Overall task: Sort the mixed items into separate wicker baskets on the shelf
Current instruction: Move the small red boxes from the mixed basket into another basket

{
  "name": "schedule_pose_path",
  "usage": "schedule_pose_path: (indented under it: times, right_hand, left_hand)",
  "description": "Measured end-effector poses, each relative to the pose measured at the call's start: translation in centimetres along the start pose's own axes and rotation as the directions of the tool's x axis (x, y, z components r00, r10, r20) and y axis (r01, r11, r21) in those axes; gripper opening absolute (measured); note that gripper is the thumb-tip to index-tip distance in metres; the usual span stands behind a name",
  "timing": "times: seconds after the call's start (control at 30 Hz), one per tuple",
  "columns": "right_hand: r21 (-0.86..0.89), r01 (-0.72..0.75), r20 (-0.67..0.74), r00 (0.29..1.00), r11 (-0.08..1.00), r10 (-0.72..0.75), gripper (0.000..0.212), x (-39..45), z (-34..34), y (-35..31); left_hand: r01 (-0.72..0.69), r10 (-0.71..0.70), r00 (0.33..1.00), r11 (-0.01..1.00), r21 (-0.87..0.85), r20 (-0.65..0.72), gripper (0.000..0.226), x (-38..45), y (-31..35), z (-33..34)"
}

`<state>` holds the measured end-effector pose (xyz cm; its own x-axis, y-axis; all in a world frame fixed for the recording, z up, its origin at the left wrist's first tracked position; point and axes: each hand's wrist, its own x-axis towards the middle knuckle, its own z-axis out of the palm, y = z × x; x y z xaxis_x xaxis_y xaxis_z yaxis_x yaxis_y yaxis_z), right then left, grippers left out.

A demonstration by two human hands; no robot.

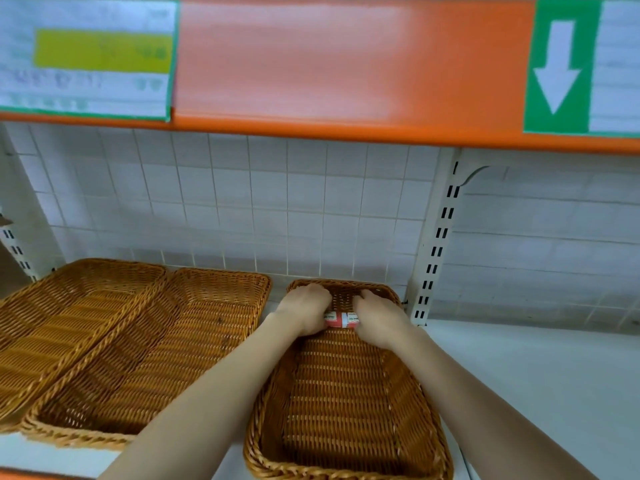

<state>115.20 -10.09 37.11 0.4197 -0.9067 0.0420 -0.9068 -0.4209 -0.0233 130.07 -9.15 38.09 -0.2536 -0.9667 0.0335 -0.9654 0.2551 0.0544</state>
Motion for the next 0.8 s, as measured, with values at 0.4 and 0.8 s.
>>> schedule_pose_path:
  times: [0.4, 0.8]
  right_hand:
    - [0.001, 0.022, 0.051, 0.998, 1.000, -0.022, 0.034, -0.7, -0.4, 0.0]
    - [-0.022, 0.032, 0.115, 0.993, 0.999, -0.029, 0.045, -1.0, -1.1, -0.4]
  left_hand:
    - [-0.016, 0.016, 1.000, 1.000, 0.005, 0.001, 0.024, -0.2, -0.4, 0.3]
    - [-0.033, 0.032, 0.999, 0.999, 0.041, 0.036, 0.025, -0.5, -0.1, -0.1]
